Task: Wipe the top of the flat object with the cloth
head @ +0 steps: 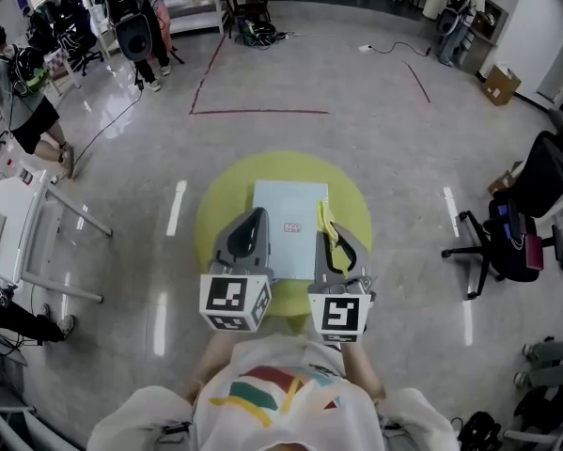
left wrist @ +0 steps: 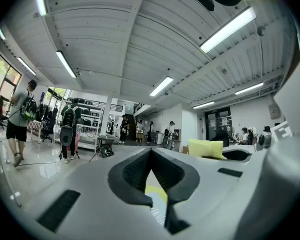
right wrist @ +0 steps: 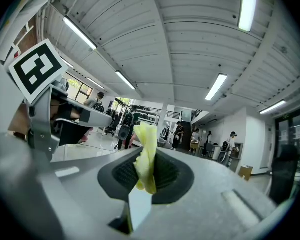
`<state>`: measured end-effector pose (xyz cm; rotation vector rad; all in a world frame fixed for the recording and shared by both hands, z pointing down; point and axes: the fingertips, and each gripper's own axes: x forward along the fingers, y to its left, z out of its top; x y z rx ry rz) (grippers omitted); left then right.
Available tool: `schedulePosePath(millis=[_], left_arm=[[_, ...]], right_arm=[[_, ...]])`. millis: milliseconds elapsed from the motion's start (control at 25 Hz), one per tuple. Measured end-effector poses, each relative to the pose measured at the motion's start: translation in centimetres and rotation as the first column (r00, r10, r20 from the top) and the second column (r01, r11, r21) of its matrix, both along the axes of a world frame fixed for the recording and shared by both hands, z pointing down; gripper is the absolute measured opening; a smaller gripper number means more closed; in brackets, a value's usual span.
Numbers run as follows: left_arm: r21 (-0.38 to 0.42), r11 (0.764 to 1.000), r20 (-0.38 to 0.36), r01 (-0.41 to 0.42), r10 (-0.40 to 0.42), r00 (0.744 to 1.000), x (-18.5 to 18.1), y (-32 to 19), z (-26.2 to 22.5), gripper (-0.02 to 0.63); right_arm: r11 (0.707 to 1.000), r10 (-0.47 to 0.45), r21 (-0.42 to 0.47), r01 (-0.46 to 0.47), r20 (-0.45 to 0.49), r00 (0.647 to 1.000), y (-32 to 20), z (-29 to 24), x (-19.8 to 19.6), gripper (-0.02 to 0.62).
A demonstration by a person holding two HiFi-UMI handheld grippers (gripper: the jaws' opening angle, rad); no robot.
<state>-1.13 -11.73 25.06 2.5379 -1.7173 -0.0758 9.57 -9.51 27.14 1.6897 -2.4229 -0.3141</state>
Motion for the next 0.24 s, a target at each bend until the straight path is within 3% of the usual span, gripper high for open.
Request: schedulePosePath(millis=[240], left_arm=[[-0.013,1.0,-0.022,-0.007,0.007,1.0,-0.03,0.25,0.45,0.014]], right_arm=[[1.0,-0.019,-0.009,0.019,-0.011,1.0,0.18,0.67,-0.19,0.028]])
